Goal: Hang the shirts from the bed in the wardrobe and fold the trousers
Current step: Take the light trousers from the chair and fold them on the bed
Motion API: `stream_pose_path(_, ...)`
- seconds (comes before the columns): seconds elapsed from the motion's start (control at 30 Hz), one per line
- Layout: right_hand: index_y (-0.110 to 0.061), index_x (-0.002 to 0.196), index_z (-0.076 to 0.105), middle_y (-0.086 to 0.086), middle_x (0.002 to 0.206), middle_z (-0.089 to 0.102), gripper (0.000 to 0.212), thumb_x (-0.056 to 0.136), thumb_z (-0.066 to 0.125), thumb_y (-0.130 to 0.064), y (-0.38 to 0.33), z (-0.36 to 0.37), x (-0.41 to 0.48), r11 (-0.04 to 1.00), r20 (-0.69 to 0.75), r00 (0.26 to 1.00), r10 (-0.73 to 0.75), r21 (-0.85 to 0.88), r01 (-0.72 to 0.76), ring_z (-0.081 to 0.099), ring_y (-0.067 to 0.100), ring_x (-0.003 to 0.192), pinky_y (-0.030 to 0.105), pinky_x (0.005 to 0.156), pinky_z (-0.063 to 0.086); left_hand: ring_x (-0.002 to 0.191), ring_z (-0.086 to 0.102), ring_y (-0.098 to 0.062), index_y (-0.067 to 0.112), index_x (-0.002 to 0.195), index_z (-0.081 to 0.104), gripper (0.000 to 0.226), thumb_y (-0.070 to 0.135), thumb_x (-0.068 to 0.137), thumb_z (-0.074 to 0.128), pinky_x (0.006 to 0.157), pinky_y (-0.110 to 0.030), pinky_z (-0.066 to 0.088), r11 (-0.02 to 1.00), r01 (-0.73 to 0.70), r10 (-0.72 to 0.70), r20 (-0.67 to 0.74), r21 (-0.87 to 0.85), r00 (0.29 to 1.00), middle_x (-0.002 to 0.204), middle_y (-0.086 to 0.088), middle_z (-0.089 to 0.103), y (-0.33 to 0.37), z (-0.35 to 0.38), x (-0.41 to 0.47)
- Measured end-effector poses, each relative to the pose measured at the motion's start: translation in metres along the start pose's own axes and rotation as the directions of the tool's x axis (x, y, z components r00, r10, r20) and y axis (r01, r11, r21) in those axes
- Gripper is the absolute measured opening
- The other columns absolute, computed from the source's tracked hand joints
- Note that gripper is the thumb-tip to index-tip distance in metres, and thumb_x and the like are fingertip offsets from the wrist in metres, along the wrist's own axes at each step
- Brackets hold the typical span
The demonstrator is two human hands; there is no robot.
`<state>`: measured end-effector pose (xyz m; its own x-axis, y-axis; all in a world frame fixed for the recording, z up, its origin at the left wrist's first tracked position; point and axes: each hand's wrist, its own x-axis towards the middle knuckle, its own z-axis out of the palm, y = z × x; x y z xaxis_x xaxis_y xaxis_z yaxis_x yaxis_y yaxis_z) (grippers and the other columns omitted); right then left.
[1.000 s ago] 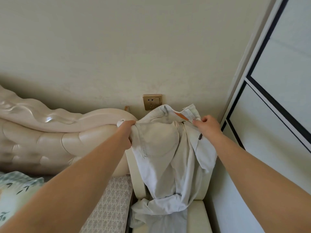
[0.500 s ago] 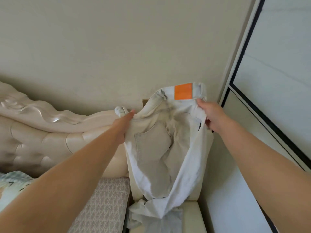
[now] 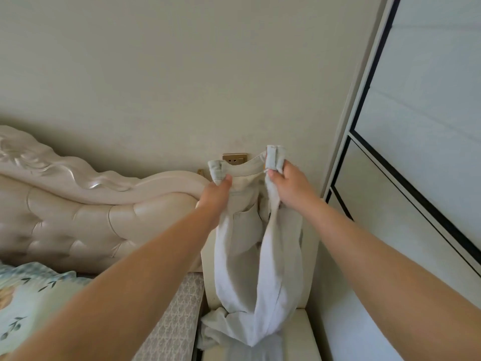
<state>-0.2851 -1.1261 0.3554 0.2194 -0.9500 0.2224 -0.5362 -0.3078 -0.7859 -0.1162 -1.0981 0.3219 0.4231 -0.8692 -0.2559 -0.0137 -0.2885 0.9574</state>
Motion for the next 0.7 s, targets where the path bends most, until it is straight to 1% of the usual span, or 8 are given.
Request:
stream_pose_path(0.1,-0.013,0.118,0.053,0.005,0.112,0.063,0.028,0.097,0.045,-0.030,-0.005,0.022,-0.016,0.998,-0.007,0.998,-0.066,0.005,0.066,0.058,0.025,0.104,0.033,0.082,0.043,0.104,0.060,-0.023,0.022,0.111,0.058,0.035,0.050,0.094,0.046,0.095,-0.042,0.047,0.998,-0.064,0.063,0.089,0.011,0.994,0.109,-0.002,0.065,-0.004,0.011,-0.010)
stream_pose_path(0.2,-0.014,0.116,0.052,0.003,0.105,0.065,0.028,0.096,0.046,-0.034,-0.007,0.039,-0.028,0.995,-0.001,0.995,-0.099,0.001,0.099,0.060,0.023,0.097,0.032,0.076,0.044,0.094,0.061,-0.012,0.032,0.094,0.061,0.026,0.047,0.097,0.040,0.075,-0.026,0.048,0.994,-0.109,0.109,0.156,-0.014,0.982,0.095,0.008,0.067,-0.009,0.019,-0.022)
stream_pose_path(0.27,-0.014,0.114,0.050,0.004,0.100,0.067,0.029,0.095,0.047,-0.036,-0.007,0.045,-0.034,0.997,0.012,0.997,-0.078,-0.011,0.078,0.062,0.023,0.092,0.037,0.076,0.048,0.090,0.061,-0.008,0.035,0.087,0.062,0.029,0.042,0.099,0.037,0.068,-0.021,0.045,0.994,-0.105,0.110,0.165,-0.039,0.980,0.090,0.009,0.067,-0.012,0.020,-0.029)
stream_pose_path(0.37,-0.012,0.116,0.047,0.003,0.100,0.065,0.032,0.095,0.047,-0.037,-0.004,0.052,-0.043,0.997,0.036,0.997,-0.068,-0.022,0.069,0.062,0.022,0.091,0.040,0.078,0.050,0.094,0.062,-0.006,0.032,0.097,0.064,0.034,0.055,0.095,0.039,0.079,-0.022,0.046,0.982,-0.089,0.126,0.225,-0.166,0.966,0.096,0.006,0.069,-0.015,0.018,-0.037)
stream_pose_path(0.47,-0.013,0.120,0.045,-0.001,0.103,0.060,0.033,0.093,0.050,-0.029,-0.003,0.060,-0.053,0.995,0.130,0.987,-0.091,0.039,0.087,0.059,0.017,0.096,0.032,0.081,0.048,0.099,0.065,-0.012,0.025,0.105,0.062,0.054,0.064,0.068,0.063,0.080,-0.023,0.049,0.969,-0.112,0.171,0.276,-0.219,0.946,0.099,0.002,0.071,-0.017,0.015,-0.041)
stream_pose_path(0.53,-0.014,0.120,0.050,-0.003,0.105,0.059,0.031,0.090,0.054,-0.019,-0.001,0.065,-0.057,0.986,0.210,0.970,-0.125,0.139,0.097,0.057,0.013,0.097,0.026,0.083,0.047,0.095,0.067,-0.018,0.024,0.095,0.064,0.033,0.048,0.074,0.073,0.082,-0.030,0.052,0.974,-0.135,0.168,0.183,-0.180,0.969,0.090,0.001,0.073,-0.025,0.010,-0.035)
stream_pose_path(0.6,-0.014,0.119,0.057,-0.005,0.104,0.057,0.031,0.088,0.055,-0.012,0.006,0.066,-0.061,0.983,0.245,0.957,-0.153,0.137,0.122,0.054,0.010,0.096,0.021,0.083,0.043,0.097,0.067,-0.025,0.022,0.093,0.065,0.018,0.037,0.083,0.070,0.089,-0.042,0.053,0.982,-0.091,0.108,0.091,-0.166,0.990,0.095,-0.006,0.072,-0.029,0.001,-0.029)
stream_pose_path(0.7,-0.018,0.109,0.066,-0.005,0.108,0.061,0.025,0.088,0.055,-0.010,0.028,0.058,-0.059,0.996,0.041,0.996,-0.085,0.032,0.083,0.056,0.009,0.099,0.021,0.087,0.044,0.102,0.065,-0.027,0.022,0.098,0.066,0.016,0.034,0.087,0.067,0.092,-0.047,0.051,0.989,-0.041,0.058,0.109,-0.145,0.992,0.105,-0.007,0.070,-0.036,-0.017,-0.021)
